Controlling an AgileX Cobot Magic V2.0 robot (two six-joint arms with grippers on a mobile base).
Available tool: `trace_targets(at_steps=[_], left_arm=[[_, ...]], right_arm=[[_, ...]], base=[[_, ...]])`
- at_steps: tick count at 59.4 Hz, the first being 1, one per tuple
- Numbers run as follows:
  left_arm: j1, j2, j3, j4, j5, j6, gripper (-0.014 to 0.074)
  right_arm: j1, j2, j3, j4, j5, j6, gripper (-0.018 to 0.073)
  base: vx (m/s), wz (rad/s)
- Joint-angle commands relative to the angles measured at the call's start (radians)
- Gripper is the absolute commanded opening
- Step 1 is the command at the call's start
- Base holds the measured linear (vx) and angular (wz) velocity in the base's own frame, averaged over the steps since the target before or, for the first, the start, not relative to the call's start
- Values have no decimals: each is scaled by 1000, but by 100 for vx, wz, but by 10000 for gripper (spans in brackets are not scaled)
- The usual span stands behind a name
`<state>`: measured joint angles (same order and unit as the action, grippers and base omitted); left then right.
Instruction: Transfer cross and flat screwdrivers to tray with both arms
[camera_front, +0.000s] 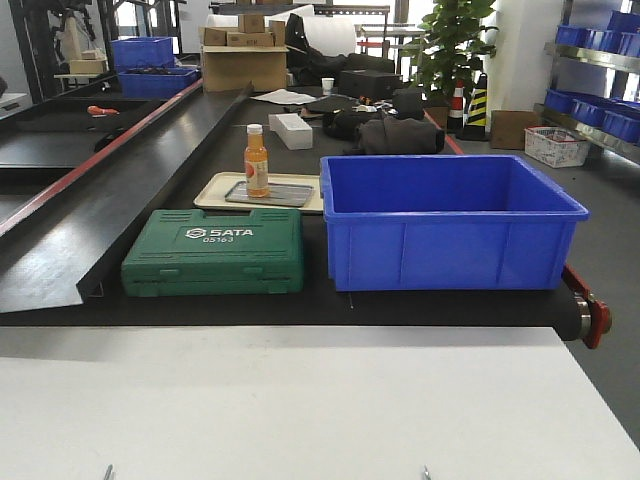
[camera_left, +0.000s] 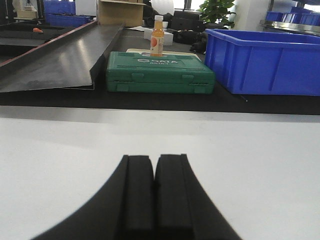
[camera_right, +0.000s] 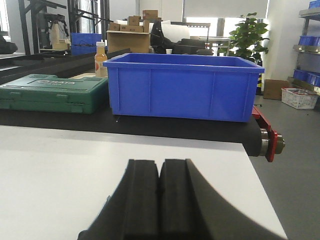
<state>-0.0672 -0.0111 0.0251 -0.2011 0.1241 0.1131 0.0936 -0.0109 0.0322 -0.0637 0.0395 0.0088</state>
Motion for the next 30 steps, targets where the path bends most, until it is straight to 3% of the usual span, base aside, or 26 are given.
trace_targets(at_steps=[1,30], left_arm=[[-5,-15,32,-3,-80,-5,-6],[-5,-15,32,-3,-80,-5,-6]], right_arm=[[0,-11,15,-6,-88,-1,-8],[0,-11,15,-6,-88,-1,-8]], base=[[0,0],[0,0]])
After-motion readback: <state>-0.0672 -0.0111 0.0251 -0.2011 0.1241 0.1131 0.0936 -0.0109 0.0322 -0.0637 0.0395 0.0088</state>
